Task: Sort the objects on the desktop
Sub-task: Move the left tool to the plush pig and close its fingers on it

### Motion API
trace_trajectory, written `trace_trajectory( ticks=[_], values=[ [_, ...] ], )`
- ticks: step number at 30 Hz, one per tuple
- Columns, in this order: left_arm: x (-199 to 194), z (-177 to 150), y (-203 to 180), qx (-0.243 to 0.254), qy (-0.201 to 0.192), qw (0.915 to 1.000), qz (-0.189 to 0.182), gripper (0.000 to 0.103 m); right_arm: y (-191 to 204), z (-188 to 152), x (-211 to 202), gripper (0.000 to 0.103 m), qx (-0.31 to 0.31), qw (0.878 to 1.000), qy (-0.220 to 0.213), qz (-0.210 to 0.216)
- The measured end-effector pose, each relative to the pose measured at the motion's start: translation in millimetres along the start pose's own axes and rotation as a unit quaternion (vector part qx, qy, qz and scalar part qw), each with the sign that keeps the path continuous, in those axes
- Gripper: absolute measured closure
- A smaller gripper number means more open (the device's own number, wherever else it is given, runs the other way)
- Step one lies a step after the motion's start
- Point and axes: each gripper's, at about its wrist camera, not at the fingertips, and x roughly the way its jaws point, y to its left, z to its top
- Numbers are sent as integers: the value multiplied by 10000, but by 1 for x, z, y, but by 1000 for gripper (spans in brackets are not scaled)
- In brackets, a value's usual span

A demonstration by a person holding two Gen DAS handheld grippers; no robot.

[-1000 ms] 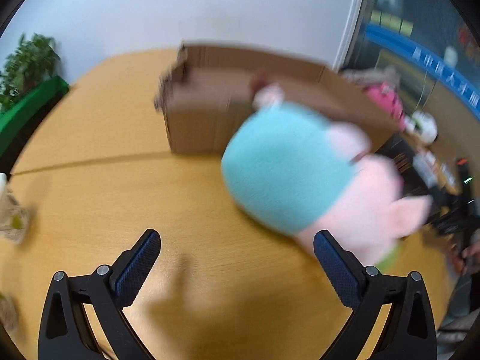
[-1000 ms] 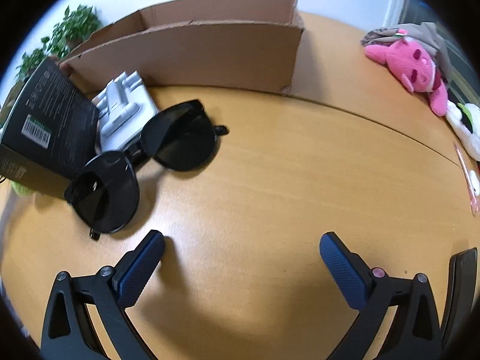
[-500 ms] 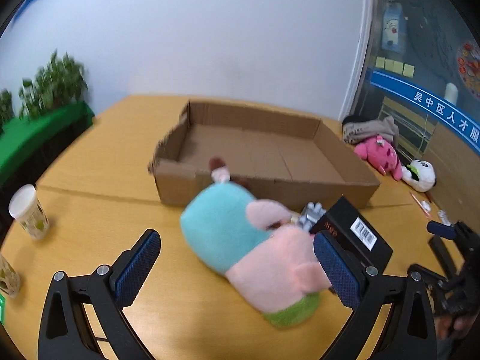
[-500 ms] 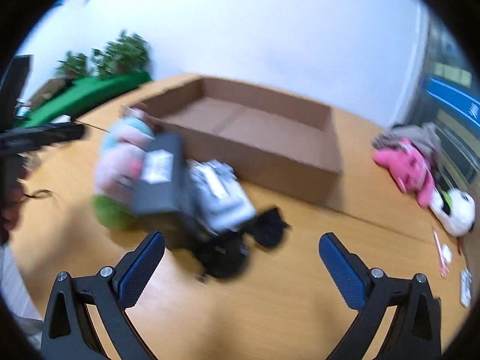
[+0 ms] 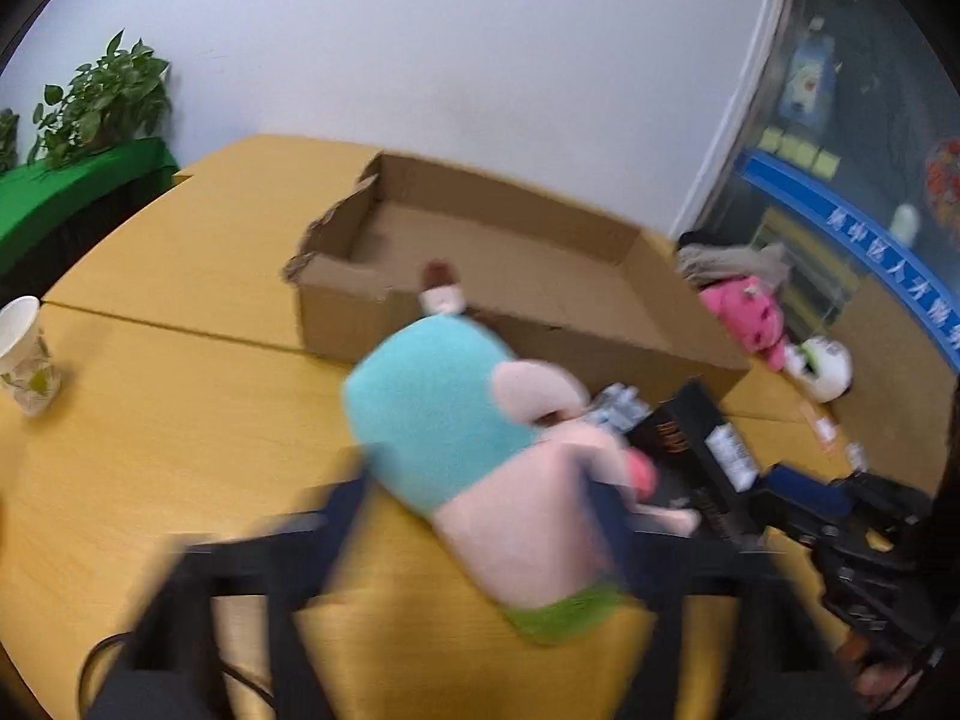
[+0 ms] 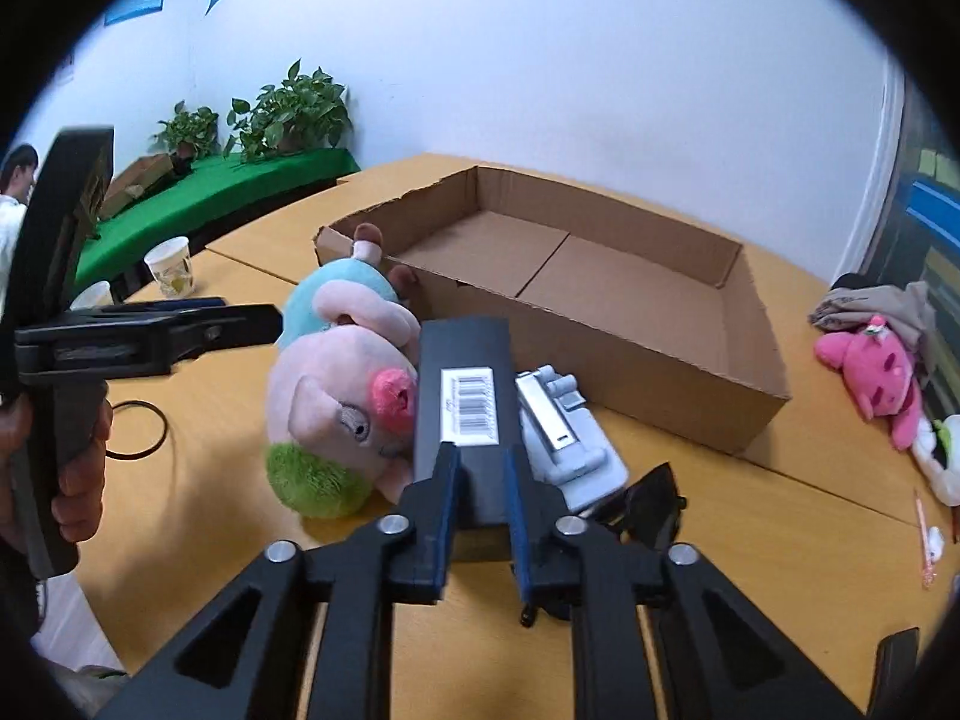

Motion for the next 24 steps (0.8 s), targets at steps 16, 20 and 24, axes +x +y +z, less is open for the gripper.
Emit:
trace_trajectory(
  ticks=[16, 20, 24],
  values=[
    [26, 26, 10, -313, -24, 9986, -416, 0, -5, 12, 23, 17, -82, 9975, 342, -615],
    [41, 22, 10, -340, 204, 9976, -559, 0, -63, -1, 13, 17, 662, 9895, 448, -1208],
    [51, 24, 7, -261, 253, 9976, -598, 0, -127, -14, -20, 17, 1693, 9785, 203, -1164]
  ],
)
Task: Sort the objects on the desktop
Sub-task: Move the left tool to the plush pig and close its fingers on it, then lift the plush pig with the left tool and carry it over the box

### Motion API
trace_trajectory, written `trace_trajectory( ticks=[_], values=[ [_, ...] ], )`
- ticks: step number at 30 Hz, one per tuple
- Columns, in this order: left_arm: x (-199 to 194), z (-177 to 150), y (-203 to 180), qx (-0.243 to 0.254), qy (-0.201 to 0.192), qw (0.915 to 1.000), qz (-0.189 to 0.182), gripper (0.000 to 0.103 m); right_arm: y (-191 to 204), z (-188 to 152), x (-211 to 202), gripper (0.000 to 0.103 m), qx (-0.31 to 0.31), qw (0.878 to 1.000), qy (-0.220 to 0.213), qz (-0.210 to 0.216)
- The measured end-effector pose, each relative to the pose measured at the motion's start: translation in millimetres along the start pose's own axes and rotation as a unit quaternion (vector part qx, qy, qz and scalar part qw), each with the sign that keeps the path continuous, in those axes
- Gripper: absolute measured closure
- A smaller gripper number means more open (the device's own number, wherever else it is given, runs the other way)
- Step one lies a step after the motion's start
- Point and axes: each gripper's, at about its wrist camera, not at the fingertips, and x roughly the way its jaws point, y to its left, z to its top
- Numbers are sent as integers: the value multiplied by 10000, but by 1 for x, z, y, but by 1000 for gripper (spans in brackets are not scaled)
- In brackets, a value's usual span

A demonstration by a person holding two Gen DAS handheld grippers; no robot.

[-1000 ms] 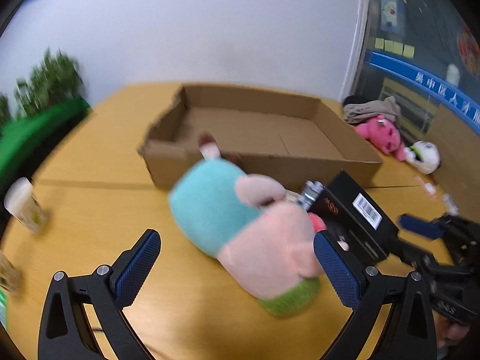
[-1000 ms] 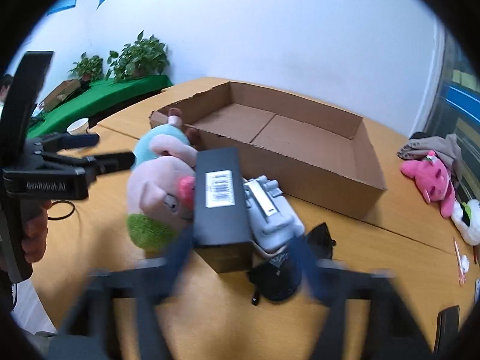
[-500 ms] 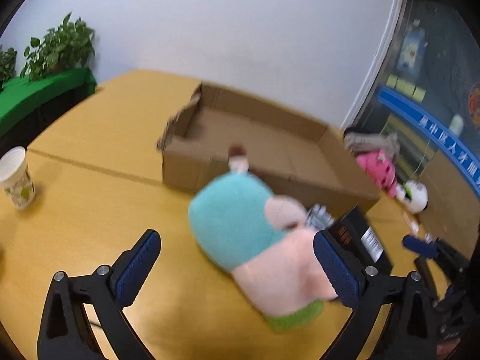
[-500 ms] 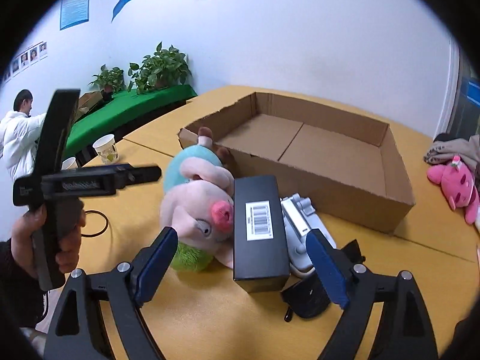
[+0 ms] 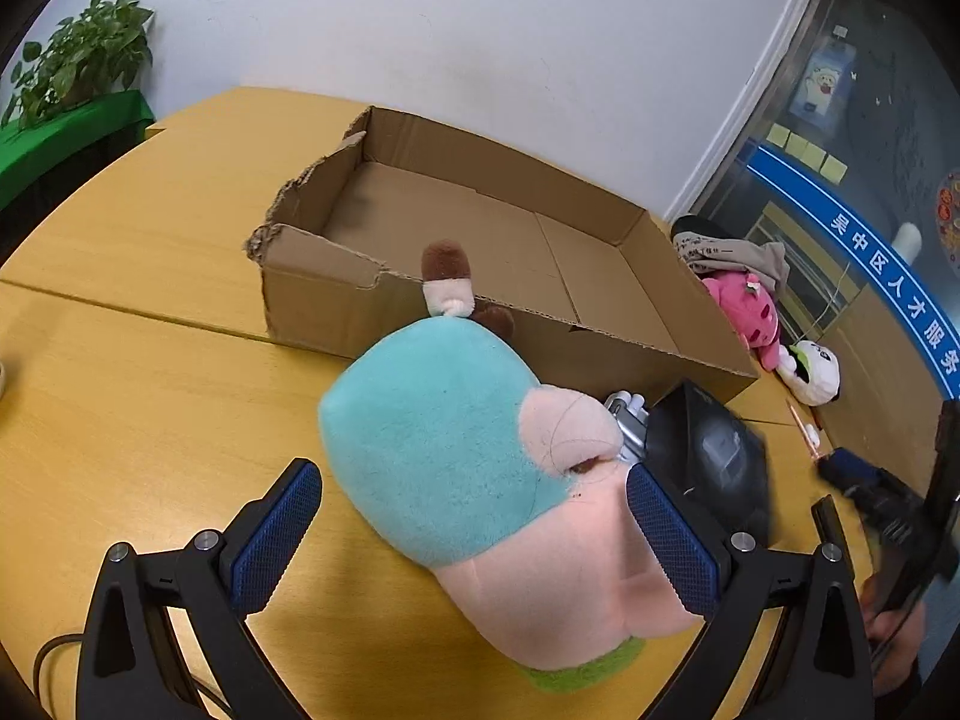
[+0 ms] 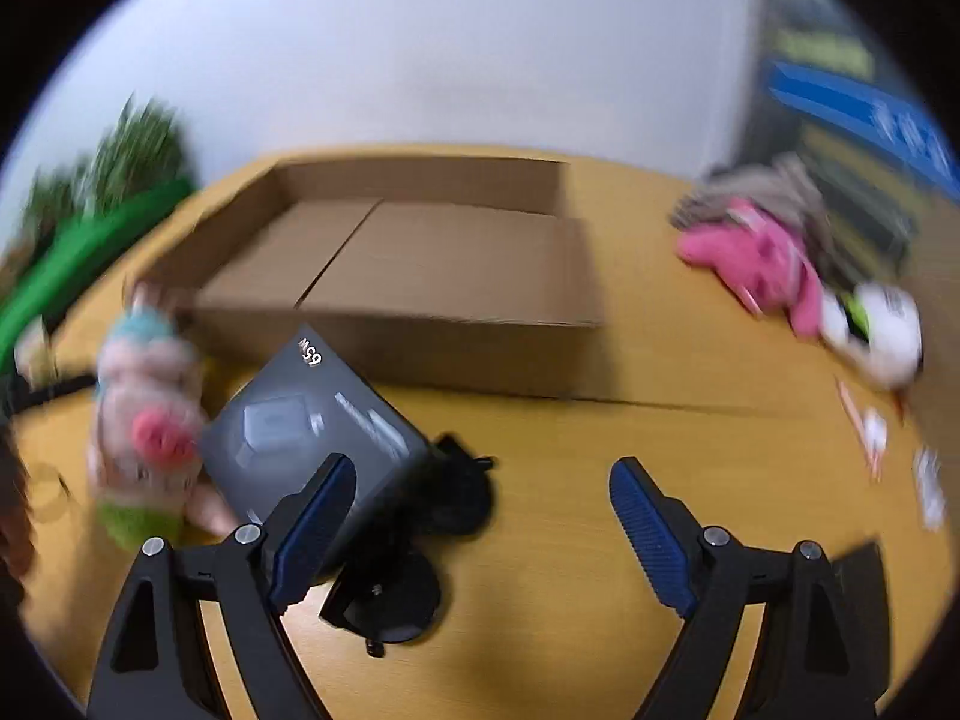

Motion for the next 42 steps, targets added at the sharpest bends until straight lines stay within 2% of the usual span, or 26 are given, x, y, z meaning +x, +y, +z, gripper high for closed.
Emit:
trace_trajectory(
  ticks=[2, 4, 7, 10, 12, 15, 17, 19, 22, 24, 25, 26, 27, 30, 32, 33, 35, 42],
  values=[
    [7, 4, 0, -32, 46, 10000, -1, 0, -12, 0, -10, 15, 244, 9989, -85, 394],
    [14, 8, 1, -75, 94, 9999, 29, 0, 2, -1, -11, 15, 66, 9977, -50, 679],
    [21, 12, 1, -74, 134, 9999, -28, 0, 52, -12, -6, 15, -661, 9904, 126, 1205],
    [23, 13, 1, -47, 160, 9999, -23, 0, 107, -29, 0, 16, -1258, 9737, 355, 1867],
    [24, 12, 5, -129, 205, 9997, -94, 0, 139, -38, 5, 16, -1578, 9649, 471, 2043],
    [24, 10, 11, -247, 259, 9991, -224, 0, 172, -45, 23, 16, -1832, 9596, 675, 2024],
    [24, 9, 15, -324, 308, 9985, -300, 0, 183, -43, 38, 15, -1714, 9564, 905, 2185],
    [25, 9, 16, -370, 361, 9980, -354, 0, 195, -38, 44, 15, -1743, 9553, 872, 2221],
    [26, 10, 16, -371, 421, 9978, -358, 0, 218, -41, 61, 15, -2041, 9565, 1031, 1810],
    [27, 10, 15, -343, 439, 9978, -352, 1, 229, -46, 63, 15, -2253, 9578, 974, 1496],
    [26, 9, 14, -320, 427, 9980, -350, 4, 233, -48, 65, 17, -2291, 9581, 996, 1400],
    [25, 8, 13, -298, 402, 9982, -341, 6, 234, -49, 66, 25, -2275, 9592, 1005, 1340],
    [23, 8, 11, -263, 373, 9984, -321, 10, 232, -47, 67, 27, -2208, 9610, 1023, 1310],
    [17, 6, 7, -228, 299, 9989, -287, 19, 225, -41, 64, 33, -2008, 9636, 1037, 1432],
    [12, 6, 6, -255, 297, 9989, -250, 30, 224, -40, 56, 35, -1981, 9646, 961, 1451],
    [6, 7, 5, -282, 281, 9989, -230, 31, 222, -39, 50, 36, -1912, 9656, 898, 1515],
    [-7, 11, 0, -265, 168, 9993, -216, 31, 220, -36, 39, 36, -1837, 9652, 795, 1685],
    [-54, 46, -32, 103, -397, 9987, -298, 31, 222, -8, -12, 36, -1865, 9681, 29, 1676]
  ],
)
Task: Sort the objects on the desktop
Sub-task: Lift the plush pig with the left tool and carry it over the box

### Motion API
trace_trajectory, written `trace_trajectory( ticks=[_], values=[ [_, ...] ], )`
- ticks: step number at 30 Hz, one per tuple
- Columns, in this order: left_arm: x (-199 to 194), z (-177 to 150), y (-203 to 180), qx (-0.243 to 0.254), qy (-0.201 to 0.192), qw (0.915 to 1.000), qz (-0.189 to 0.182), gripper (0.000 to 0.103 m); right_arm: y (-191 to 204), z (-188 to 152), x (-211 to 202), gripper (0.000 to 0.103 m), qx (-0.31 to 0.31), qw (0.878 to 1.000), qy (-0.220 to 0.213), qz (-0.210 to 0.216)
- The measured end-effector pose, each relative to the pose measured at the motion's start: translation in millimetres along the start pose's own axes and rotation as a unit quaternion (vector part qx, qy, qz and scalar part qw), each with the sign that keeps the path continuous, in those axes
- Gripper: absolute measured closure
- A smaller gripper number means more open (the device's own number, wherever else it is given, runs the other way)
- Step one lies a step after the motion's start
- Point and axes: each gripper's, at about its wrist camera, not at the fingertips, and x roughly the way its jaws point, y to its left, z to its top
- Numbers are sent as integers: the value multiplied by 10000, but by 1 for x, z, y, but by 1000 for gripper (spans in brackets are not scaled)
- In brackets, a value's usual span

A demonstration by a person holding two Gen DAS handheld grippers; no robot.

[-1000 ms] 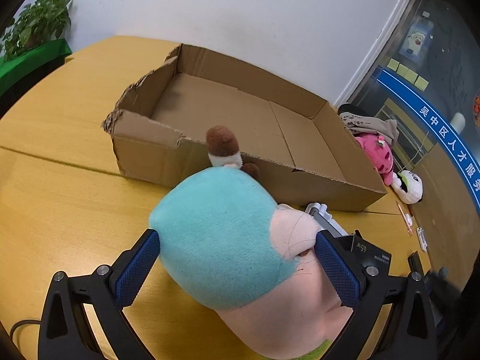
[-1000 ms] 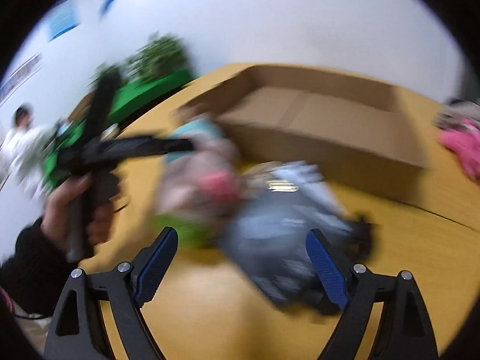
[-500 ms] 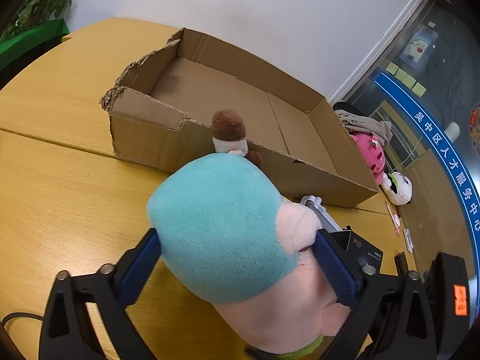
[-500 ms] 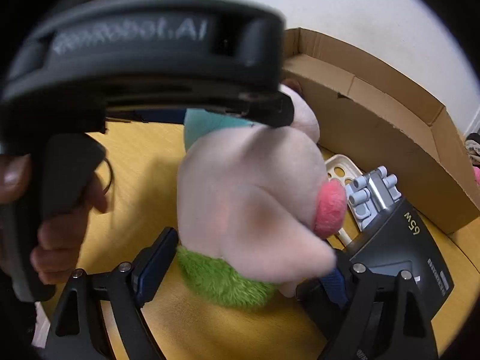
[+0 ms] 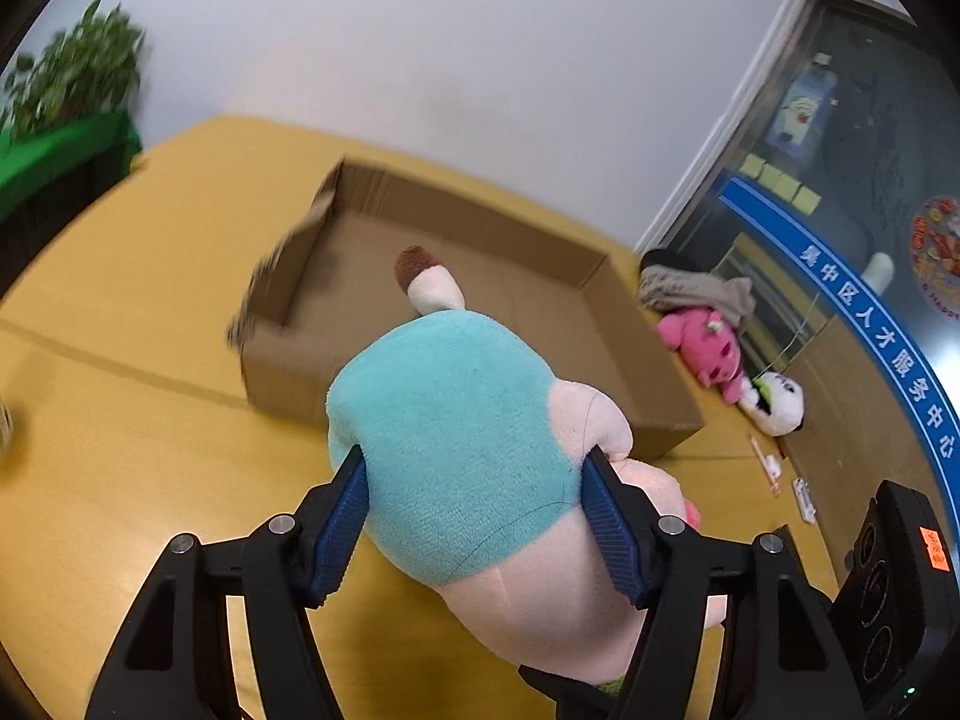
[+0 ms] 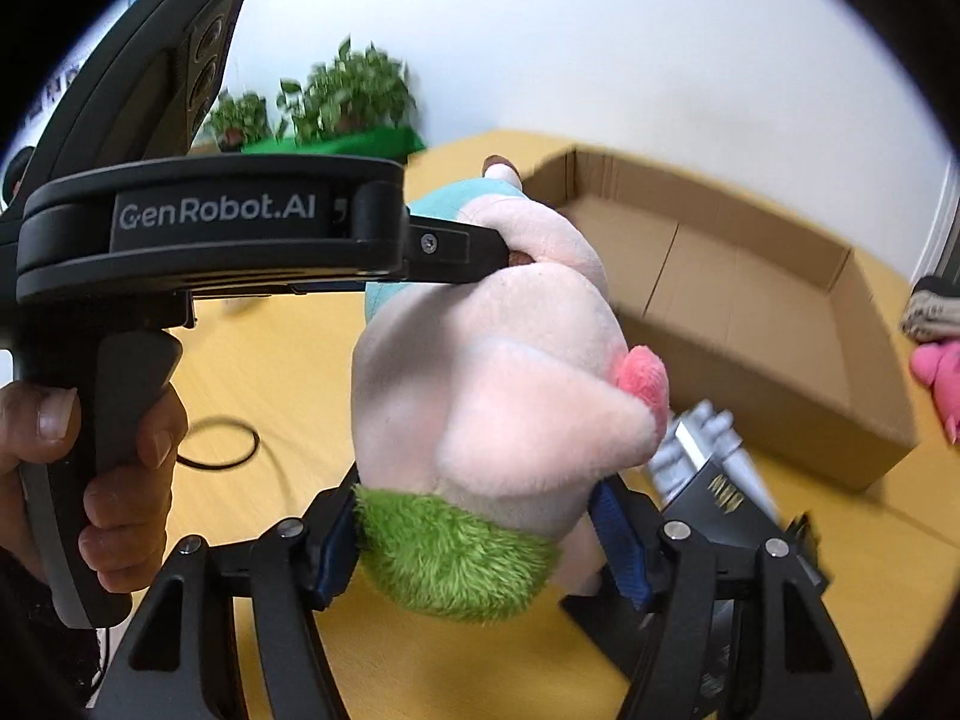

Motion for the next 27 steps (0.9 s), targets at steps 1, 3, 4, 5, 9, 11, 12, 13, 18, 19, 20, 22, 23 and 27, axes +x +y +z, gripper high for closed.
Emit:
trace_trajectory(
  ticks=[1, 3, 4, 5, 9, 11, 12, 13, 18, 19, 20, 22, 23, 27],
  values=[
    [-4, 7, -5, 64, -52, 10000, -11, 31, -1, 8, -7, 36, -12, 10000, -83, -27],
    [-11, 25, -15, 236, -169, 9996, -41, 32, -3, 22, -18, 36, -46, 9997, -247, -78],
    [-15, 34, -20, 316, -225, 9992, -64, 32, -5, 30, -24, 36, -48, 9994, -339, -91],
    [-18, 45, -25, 410, -299, 9987, -97, 32, -5, 39, -27, 36, -42, 9990, -431, -105],
    [-28, 87, -43, 715, -513, 9959, -204, 32, -14, 76, -48, 36, 42, 9966, -809, -164],
    [-31, 109, -51, 875, -583, 9942, -223, 32, -17, 92, -54, 36, 51, 9953, -938, -217],
    [-32, 120, -56, 940, -619, 9934, -228, 32, -20, 101, -56, 36, 62, 9946, -1006, -236],
    [-33, 130, -59, 985, -651, 9927, -235, 32, -22, 112, -59, 36, 81, 9938, -1077, -251],
    [-33, 193, -72, 1173, -813, 9895, -247, 32, -37, 168, -65, 36, 176, 9903, -1349, -274],
    [-32, 204, -73, 1201, -831, 9890, -231, 32, -41, 179, -65, 36, 212, 9899, -1380, -266],
    [-29, 219, -75, 1240, -840, 9885, -196, 32, -45, 190, -64, 36, 256, 9894, -1406, -251],
    [-22, 245, -77, 1309, -788, 9882, -123, 32, -53, 216, -58, 36, 376, 9888, -1431, -205],
    [-17, 258, -77, 1327, -743, 9883, -92, 32, -56, 227, -54, 36, 437, 9886, -1432, -184],
    [7, 298, -69, 1444, -590, 9877, 64, 32, -71, 269, -23, 36, 645, 9880, -1397, -145]
  ],
)
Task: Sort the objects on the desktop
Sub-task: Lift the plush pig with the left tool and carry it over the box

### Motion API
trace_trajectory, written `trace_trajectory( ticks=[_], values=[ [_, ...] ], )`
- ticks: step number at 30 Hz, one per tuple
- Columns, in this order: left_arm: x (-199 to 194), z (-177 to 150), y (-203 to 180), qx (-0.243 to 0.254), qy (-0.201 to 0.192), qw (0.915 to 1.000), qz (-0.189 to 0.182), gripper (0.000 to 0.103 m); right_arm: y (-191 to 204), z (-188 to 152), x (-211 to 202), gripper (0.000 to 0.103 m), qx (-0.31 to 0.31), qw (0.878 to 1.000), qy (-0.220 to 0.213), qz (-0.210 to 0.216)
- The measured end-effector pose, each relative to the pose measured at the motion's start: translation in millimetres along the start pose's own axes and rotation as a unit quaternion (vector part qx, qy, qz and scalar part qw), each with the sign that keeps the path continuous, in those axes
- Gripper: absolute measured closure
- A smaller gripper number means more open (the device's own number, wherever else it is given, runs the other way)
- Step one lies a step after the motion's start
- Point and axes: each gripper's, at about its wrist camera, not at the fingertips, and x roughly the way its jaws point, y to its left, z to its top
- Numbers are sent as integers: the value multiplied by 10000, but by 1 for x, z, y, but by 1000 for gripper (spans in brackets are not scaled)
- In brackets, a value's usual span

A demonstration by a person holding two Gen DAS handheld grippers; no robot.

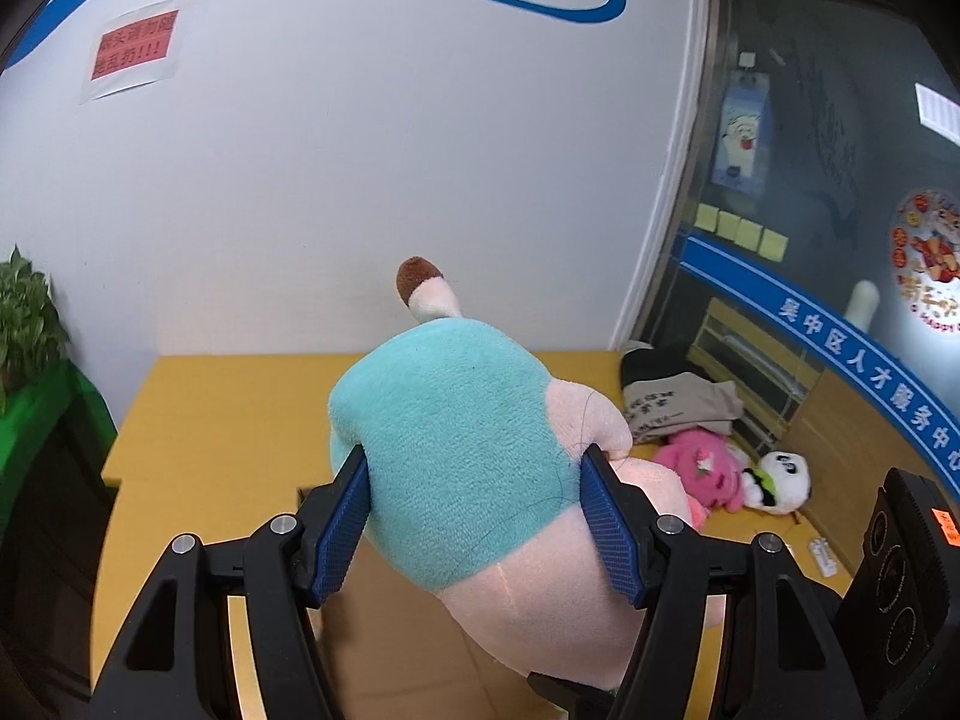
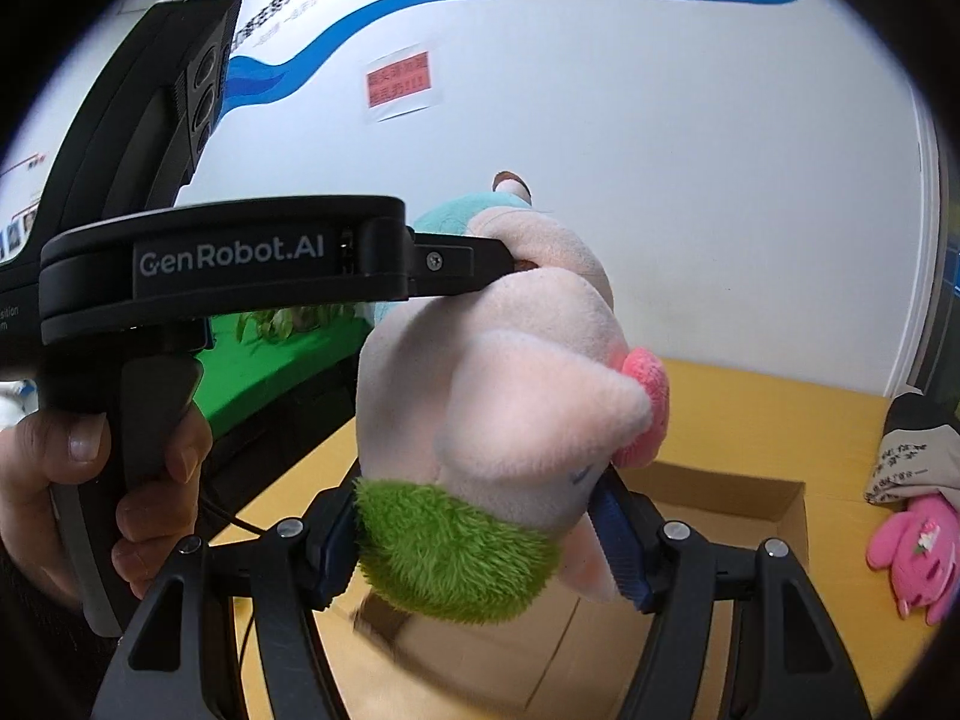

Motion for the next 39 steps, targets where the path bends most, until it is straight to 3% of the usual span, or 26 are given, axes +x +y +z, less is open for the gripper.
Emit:
trace_trajectory(
  ticks=[3, 9, 16, 21, 26, 29, 31, 33, 36, 38, 39],
  values=[
    [28, 13, 16, 54, 200, 9998, 15, 33, -22, 19, 55, 36, 178, 9998, 89, 13],
    [101, 7, 60, -126, 701, 9974, -92, 34, -42, 7, 120, 36, 437, 9983, 374, -59],
    [187, -43, 105, -326, 1571, 9868, -243, 36, -58, -37, 210, 36, 889, 9900, 1073, -204],
    [234, -87, 130, -488, 2169, 9747, -215, 36, -62, -72, 263, 36, 1164, 9785, 1683, -238],
    [252, -105, 131, -229, 2368, 9712, -114, 36, -61, -91, 301, 29, 1313, 9668, 2180, -228],
    [257, -113, 134, -67, 2500, 9682, -8, 36, -60, -95, 314, 23, 1377, 9582, 2509, 5],
    [262, -120, 139, -64, 2672, 9636, 35, 39, -58, -96, 312, 23, 1410, 9565, 2538, 279],
    [261, -125, 142, -47, 2655, 9641, 15, 39, -53, -91, 301, 23, 1283, 9621, 2338, 562],
    [258, -126, 147, -148, 2603, 9654, -45, 39, -40, -82, 297, 27, 835, 9704, 2232, 392],
    [257, -127, 148, -124, 2606, 9654, -25, 39, -39, -84, 307, 44, 864, 9640, 2464, 496],
    [256, -126, 148, -100, 2605, 9654, -13, 39, -41, -86, 311, 44, 950, 9602, 2563, 581]
  ],
)
